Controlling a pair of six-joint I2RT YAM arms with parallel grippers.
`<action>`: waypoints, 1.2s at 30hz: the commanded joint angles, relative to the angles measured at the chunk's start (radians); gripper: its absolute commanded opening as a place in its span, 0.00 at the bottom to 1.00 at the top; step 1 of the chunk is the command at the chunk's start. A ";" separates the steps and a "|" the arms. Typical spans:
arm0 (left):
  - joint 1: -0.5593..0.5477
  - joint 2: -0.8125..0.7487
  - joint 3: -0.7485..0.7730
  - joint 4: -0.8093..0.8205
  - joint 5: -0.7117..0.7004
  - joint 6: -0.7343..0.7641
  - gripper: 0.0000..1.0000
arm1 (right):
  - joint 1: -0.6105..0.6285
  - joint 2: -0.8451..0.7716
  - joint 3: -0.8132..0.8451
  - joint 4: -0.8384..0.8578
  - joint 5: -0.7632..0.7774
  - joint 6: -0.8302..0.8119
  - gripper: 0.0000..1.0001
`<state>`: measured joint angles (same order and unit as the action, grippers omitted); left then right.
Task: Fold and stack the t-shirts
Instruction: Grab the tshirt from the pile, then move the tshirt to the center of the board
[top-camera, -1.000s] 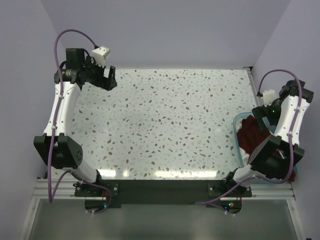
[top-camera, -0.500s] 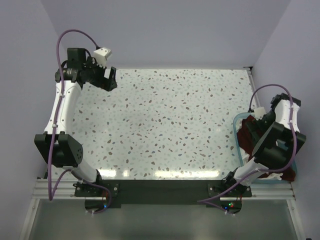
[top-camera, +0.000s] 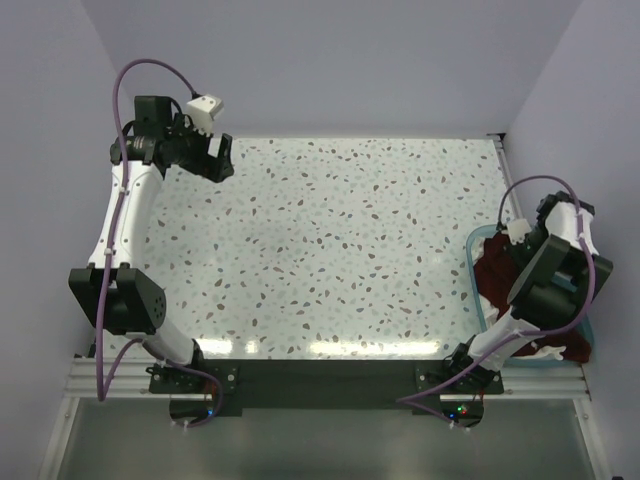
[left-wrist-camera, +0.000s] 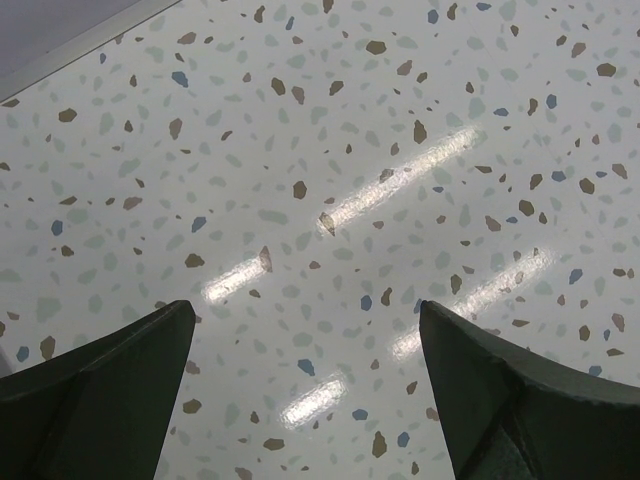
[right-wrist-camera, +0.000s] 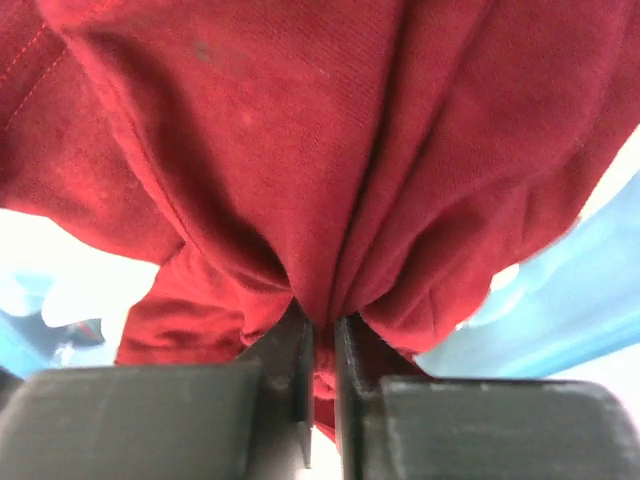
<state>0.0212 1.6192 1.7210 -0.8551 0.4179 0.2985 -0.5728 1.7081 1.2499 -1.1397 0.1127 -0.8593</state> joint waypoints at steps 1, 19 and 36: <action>-0.004 -0.010 0.029 0.002 -0.001 -0.012 1.00 | -0.006 -0.068 0.095 -0.078 -0.021 -0.004 0.00; 0.013 0.004 0.124 0.004 0.001 -0.117 1.00 | -0.004 -0.212 1.133 -0.433 -0.490 0.134 0.00; 0.212 -0.047 0.111 0.070 0.171 -0.211 1.00 | 0.468 -0.260 0.959 0.509 -0.918 0.981 0.00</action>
<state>0.2333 1.6482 1.8572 -0.8299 0.5678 0.0883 -0.2516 1.3968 2.1807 -0.7719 -0.8021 0.0021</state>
